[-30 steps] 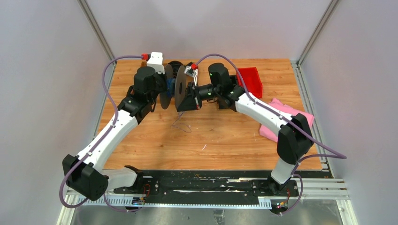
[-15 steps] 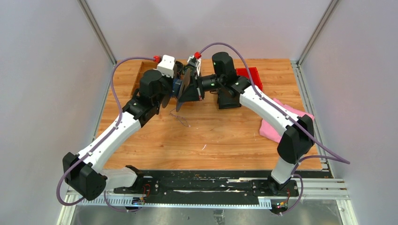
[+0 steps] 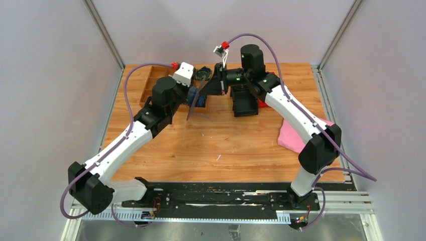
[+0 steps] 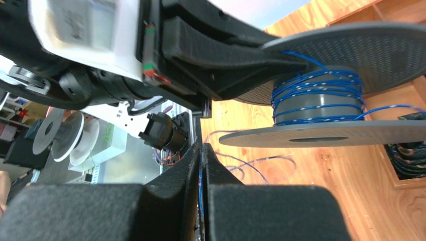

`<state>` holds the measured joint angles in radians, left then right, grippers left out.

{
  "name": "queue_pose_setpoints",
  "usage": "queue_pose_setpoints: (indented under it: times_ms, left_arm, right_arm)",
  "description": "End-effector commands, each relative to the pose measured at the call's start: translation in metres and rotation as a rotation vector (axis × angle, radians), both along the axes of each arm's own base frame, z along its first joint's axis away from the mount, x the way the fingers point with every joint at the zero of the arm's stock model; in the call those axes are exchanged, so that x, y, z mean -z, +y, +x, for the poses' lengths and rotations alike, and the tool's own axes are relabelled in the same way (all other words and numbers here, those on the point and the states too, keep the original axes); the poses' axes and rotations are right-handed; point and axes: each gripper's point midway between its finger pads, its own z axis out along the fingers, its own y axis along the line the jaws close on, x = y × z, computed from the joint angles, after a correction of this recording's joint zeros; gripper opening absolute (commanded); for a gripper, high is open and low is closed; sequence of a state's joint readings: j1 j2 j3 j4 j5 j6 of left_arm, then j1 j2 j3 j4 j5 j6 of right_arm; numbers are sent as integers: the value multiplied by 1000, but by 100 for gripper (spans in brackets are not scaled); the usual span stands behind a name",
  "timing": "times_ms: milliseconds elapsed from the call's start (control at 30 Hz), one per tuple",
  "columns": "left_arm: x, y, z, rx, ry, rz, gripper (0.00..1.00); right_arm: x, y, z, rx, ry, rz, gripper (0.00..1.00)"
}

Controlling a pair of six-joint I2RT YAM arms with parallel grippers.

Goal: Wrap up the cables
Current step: Wrap the cable around the cable reel.

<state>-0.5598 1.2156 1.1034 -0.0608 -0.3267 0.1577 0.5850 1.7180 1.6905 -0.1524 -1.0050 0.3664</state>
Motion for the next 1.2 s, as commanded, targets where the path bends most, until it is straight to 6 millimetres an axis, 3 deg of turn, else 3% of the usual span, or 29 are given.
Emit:
queue_pose_setpoints:
  times_ms: [0, 200, 467, 567, 733, 933, 1167]
  left_arm:
    - [-16, 5, -1, -6, -65, 26, 0]
    - [-18, 0, -3, 29, -69, 32, 0]
    - [-22, -1, -7, 14, -33, -51, 0]
    - [-26, -5, -10, 28, -9, -97, 0]
    - [-41, -10, -16, 75, 24, -195, 0]
    - [-70, -17, -25, 170, 52, -335, 0]
    - [-105, -26, -38, 254, 63, -434, 0]
  right_arm:
    - [-51, -20, -4, 5, -91, 77, 5]
    - [-48, -33, 15, 74, -116, 47, 4]
    - [-14, -40, 16, 108, -109, -2, 7]
    - [6, -51, 25, 148, -112, -8, 18]
    - [47, -83, 58, 248, -44, -20, 41]
    - [100, -112, 91, 352, -23, -76, 47]
    - [144, -100, 97, 267, -32, -22, 53]
